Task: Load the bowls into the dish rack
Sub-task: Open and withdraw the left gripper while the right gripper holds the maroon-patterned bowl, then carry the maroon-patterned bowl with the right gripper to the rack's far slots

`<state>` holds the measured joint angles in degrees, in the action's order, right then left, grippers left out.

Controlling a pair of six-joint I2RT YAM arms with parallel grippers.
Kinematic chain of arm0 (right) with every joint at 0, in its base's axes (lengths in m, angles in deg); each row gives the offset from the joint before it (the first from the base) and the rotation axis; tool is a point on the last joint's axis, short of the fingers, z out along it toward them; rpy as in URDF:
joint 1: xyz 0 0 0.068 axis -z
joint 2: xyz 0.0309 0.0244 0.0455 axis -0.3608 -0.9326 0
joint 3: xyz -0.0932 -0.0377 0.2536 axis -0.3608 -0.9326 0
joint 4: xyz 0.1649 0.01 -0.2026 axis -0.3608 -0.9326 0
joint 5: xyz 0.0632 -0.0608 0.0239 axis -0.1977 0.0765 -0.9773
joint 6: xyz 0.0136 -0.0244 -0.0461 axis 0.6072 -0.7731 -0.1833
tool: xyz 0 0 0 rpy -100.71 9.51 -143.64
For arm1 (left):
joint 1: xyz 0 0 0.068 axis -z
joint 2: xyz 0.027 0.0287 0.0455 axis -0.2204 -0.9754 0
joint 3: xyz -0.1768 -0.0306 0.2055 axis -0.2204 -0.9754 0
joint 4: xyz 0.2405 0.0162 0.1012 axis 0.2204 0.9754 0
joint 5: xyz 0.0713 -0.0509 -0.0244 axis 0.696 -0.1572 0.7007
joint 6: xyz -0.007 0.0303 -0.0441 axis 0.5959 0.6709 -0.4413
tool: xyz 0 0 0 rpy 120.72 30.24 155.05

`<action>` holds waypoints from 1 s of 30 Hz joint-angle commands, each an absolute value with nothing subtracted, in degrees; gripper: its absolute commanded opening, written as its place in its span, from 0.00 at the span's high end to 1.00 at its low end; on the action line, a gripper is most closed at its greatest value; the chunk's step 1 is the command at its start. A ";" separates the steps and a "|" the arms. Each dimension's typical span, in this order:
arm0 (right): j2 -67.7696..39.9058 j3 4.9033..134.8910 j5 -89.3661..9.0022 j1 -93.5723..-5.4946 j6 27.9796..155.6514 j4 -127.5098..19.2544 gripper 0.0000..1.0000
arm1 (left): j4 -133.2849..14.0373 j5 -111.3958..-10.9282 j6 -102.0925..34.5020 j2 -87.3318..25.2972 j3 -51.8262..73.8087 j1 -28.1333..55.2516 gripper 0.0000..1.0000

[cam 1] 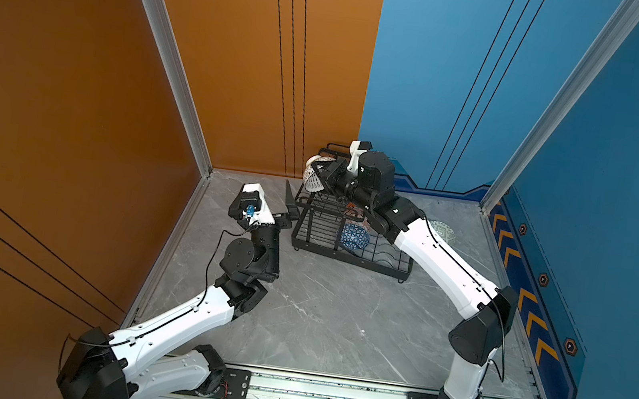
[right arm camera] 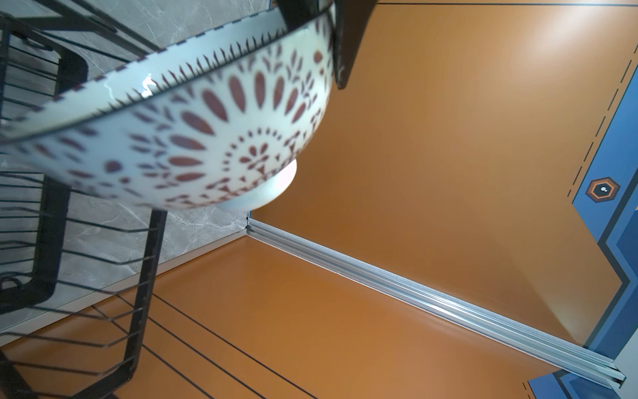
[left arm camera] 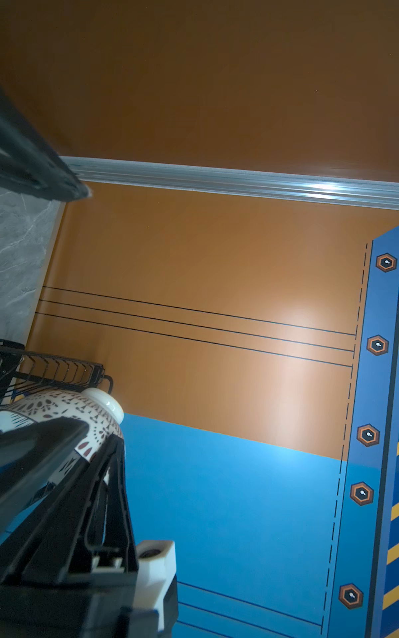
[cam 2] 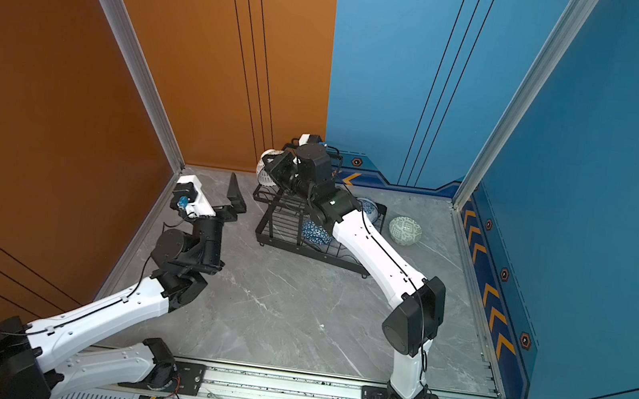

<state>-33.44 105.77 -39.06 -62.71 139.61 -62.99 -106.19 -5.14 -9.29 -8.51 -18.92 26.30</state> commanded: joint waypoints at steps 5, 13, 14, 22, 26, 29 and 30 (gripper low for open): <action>-25.55 105.93 -39.31 -59.02 135.52 -60.47 1.00 | -85.49 -17.16 -22.72 -3.90 -15.99 23.09 0.02; -14.58 89.43 -39.45 -51.91 135.77 -51.04 1.00 | -73.21 -34.17 -31.67 -8.01 -7.28 20.44 0.02; -13.31 87.26 -39.59 -50.55 135.98 -50.19 1.00 | -72.53 -35.97 -32.61 -8.89 -6.39 20.49 0.02; -6.33 70.10 -41.00 -40.51 139.96 -40.88 1.00 | -72.26 -45.22 -38.01 -15.14 -2.40 21.14 0.02; -5.75 62.20 -43.18 -36.39 142.44 -32.95 1.00 | -72.25 -46.56 -38.17 -17.24 0.65 22.13 0.02; -6.74 57.04 -43.31 -34.23 144.72 -27.95 1.00 | -72.21 -47.16 -38.19 -18.48 1.71 22.68 0.02; -7.29 56.00 -43.44 -33.83 145.22 -26.93 1.00 | -72.19 -47.29 -38.26 -18.93 2.06 22.84 0.02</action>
